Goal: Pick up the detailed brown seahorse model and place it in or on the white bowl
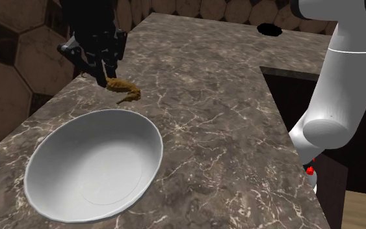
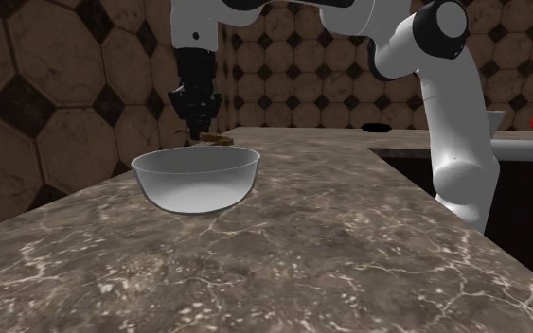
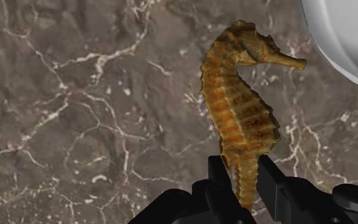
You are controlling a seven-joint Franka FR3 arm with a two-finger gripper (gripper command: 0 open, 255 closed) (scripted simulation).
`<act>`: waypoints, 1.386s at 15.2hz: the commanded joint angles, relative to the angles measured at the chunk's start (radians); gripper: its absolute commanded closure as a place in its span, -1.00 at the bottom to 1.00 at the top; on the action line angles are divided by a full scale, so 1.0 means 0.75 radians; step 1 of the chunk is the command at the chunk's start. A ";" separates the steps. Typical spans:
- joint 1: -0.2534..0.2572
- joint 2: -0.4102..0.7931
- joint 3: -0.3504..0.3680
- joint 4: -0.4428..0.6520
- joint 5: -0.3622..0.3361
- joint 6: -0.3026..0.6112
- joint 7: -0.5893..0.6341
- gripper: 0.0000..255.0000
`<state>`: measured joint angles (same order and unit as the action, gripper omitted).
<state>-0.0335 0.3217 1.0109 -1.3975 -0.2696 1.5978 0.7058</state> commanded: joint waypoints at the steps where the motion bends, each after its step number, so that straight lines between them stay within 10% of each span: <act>1: 0.022 0.013 -0.002 0.053 -0.010 -0.044 0.005 1.00; 11: 0.171 0.111 -0.029 0.372 -0.096 -0.282 0.023 1.00; 21: 0.349 0.065 0.030 0.319 -0.076 -0.278 0.277 1.00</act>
<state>0.2108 0.3759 1.0279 -1.1579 -0.3291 1.3949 0.8890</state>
